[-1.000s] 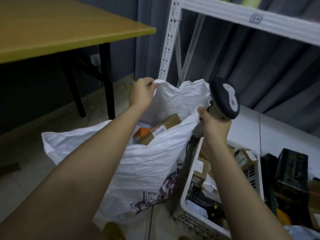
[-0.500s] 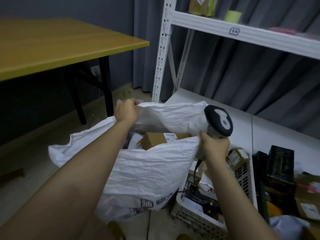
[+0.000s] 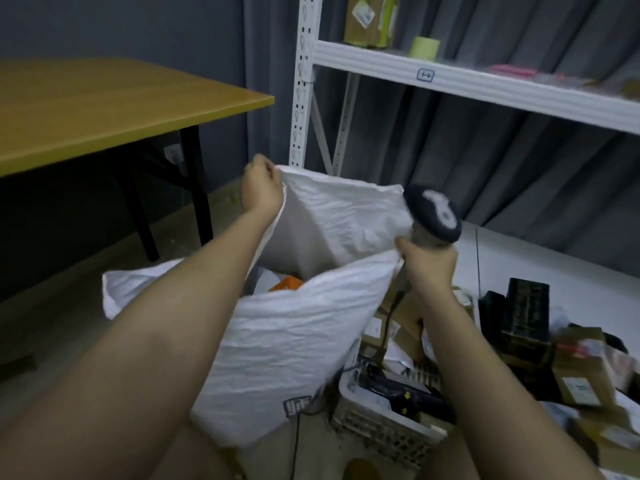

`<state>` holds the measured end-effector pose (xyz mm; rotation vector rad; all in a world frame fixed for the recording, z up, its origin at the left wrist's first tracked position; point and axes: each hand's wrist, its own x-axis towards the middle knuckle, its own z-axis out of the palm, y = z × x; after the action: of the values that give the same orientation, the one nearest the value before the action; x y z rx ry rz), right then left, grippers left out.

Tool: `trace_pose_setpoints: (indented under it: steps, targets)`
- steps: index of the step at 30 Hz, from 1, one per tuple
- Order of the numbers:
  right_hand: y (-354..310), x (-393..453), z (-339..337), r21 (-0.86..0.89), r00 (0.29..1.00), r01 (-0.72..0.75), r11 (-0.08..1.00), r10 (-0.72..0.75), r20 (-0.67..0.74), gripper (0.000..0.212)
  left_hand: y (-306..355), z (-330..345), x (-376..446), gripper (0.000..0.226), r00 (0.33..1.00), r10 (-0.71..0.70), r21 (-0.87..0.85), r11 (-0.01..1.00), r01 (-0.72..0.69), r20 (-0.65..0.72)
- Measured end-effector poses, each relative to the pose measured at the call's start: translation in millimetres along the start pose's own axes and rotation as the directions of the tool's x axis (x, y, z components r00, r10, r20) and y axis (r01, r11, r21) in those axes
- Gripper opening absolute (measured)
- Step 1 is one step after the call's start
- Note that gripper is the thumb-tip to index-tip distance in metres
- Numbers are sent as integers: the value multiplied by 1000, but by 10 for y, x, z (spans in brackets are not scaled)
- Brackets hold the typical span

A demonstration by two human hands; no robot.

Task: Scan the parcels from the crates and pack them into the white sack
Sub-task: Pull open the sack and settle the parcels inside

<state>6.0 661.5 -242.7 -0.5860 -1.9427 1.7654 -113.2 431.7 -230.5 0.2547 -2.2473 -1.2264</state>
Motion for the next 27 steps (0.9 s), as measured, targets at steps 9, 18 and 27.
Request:
trace_pose_setpoints:
  steps: [9,18,27]
  targets:
    - [293,-7,-91,-51,997,-74,996,75,21,41,-163,-47,49,12,1000,25,24,999,-25,-14]
    - [574,-105,-213,-16,982,-179,984,180,52,22,-89,-109,-451,60,932,50,124,987,-101,359]
    - [466,-281,-306,13,988,-118,993,117,99,24,124,-252,-1474,40,537,96,-23,990,-140,838]
